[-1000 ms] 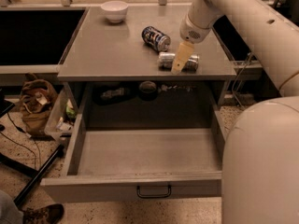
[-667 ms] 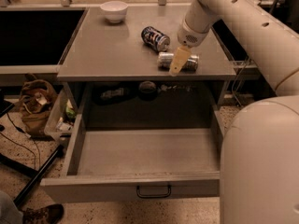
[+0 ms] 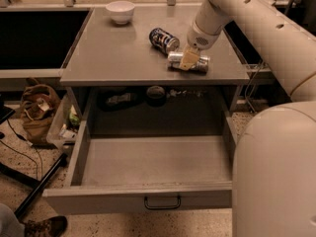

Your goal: Place redbull can into top drawer

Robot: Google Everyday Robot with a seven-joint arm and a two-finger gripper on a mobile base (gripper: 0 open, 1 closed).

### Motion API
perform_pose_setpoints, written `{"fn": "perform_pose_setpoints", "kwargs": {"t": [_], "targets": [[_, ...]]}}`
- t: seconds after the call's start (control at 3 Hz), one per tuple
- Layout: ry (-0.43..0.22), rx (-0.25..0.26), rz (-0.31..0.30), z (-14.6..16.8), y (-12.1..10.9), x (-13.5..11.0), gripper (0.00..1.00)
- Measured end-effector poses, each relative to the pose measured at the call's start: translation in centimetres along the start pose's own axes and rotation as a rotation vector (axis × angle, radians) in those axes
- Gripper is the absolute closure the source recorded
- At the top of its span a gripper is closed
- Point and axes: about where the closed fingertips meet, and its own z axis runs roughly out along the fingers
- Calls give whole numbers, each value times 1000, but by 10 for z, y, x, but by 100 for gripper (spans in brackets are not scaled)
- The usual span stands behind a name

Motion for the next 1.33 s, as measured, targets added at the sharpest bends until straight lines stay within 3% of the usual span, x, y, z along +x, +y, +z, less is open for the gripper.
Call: {"fn": "perform_pose_setpoints", "kwargs": {"t": [0.33,0.67,1.0,1.33], "targets": [[1,21,-9,-17,11,-2,87],[0,68,-17,-47,38,-5,100],[9,182,-6,-76,62,-11,100],[46,233,20,-64,97,-5,100]]}}
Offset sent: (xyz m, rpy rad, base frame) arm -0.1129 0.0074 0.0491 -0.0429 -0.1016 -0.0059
